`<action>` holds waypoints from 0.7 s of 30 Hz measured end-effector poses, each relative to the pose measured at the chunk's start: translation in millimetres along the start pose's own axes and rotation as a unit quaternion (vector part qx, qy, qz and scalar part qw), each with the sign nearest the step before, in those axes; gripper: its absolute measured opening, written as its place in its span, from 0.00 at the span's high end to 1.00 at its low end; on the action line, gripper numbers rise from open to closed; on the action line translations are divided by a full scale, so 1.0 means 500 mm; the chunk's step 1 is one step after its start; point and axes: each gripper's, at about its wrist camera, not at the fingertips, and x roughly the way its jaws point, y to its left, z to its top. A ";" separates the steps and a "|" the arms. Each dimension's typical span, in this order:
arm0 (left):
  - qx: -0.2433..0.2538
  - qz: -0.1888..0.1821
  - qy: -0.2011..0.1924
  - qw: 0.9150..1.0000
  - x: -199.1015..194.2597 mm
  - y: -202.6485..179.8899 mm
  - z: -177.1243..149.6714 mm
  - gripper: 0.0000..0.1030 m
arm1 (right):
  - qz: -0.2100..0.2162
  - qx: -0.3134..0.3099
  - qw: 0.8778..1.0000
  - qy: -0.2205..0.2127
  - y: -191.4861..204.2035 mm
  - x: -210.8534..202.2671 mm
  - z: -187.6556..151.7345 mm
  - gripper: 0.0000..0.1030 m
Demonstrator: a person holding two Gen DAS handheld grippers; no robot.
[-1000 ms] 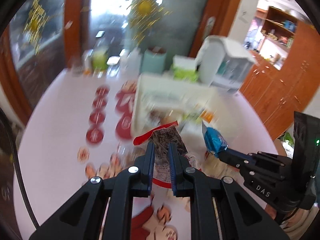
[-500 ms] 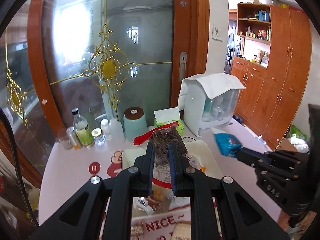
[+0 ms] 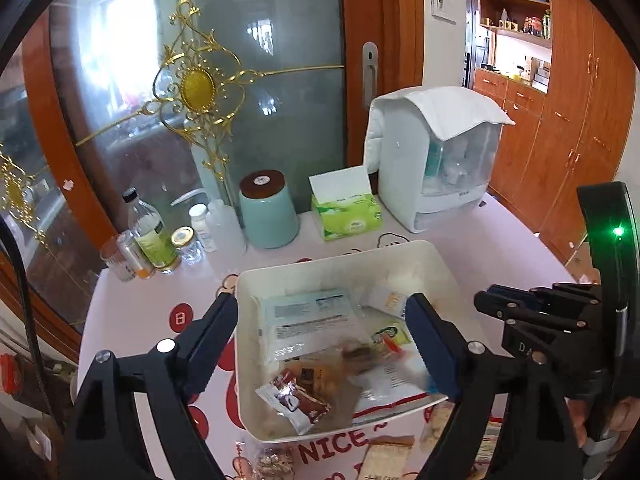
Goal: Organize snacks
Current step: 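Carry both packets over the white tray and open both tools inside, then withdraw both tools from the tray toward the remaining snacks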
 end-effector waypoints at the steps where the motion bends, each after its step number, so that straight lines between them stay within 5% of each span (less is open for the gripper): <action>1: 0.002 0.001 0.002 1.000 0.000 0.000 -0.004 0.17 | -0.001 0.000 1.000 0.002 -0.003 0.003 -0.005 0.86; 21: -0.040 -0.001 0.020 0.999 -0.090 -0.002 -0.064 0.14 | 0.007 -0.014 1.000 -0.013 -0.035 -0.095 -0.086 0.60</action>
